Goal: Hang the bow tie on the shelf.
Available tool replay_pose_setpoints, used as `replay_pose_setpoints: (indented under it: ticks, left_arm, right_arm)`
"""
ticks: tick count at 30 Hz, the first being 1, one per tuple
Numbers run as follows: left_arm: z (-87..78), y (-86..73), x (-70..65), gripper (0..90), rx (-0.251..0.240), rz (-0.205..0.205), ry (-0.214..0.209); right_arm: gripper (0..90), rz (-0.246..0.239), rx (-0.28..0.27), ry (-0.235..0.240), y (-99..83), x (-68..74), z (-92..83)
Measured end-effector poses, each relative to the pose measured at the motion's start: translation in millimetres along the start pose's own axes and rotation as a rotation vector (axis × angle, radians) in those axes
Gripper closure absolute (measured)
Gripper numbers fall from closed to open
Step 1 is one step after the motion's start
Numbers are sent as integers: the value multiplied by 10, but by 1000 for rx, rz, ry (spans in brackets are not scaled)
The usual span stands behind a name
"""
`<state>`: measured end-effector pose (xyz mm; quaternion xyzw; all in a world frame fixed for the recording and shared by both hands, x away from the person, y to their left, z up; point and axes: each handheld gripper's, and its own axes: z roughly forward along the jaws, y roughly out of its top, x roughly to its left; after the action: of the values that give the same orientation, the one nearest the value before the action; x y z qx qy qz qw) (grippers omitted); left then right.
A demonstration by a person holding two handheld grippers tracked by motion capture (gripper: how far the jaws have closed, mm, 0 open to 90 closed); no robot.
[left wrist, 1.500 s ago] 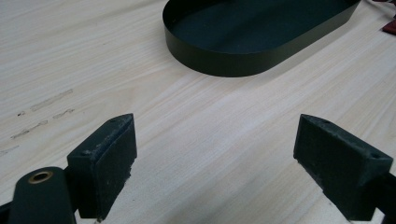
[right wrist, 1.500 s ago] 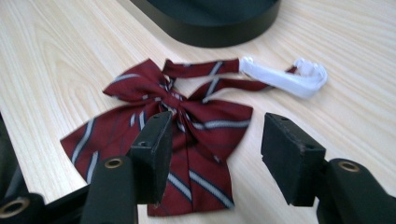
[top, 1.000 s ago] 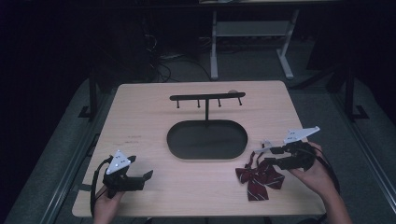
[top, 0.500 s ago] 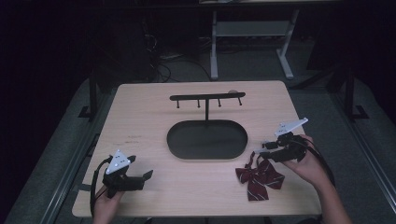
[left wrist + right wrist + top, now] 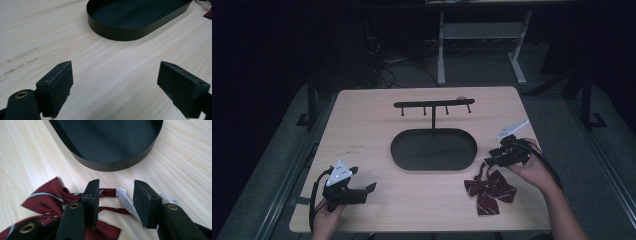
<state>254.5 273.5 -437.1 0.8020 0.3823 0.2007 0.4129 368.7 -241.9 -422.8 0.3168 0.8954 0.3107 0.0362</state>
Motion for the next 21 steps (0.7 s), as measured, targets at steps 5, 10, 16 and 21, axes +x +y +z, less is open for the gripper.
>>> replay_pose_setpoints:
  ticks: [5, 10, 16, 21]
  left_arm:
    - [6, 1, -7, 130, -3, -4, -1]
    - [13, 1, -9, 130, 1, -1, -1]
    - [13, 0, -11, 130, 2, -1, -2]
    - [16, 0, -11, 130, 3, -4, -1]
  right_arm:
    - [595, 3, 21, -9, -10, -74, 79]
    - [632, -1, 53, -19, -24, -117, 159]
    - [677, -3, 85, -18, -40, -145, 234]
    - [782, -14, 102, -9, -47, -139, 268]
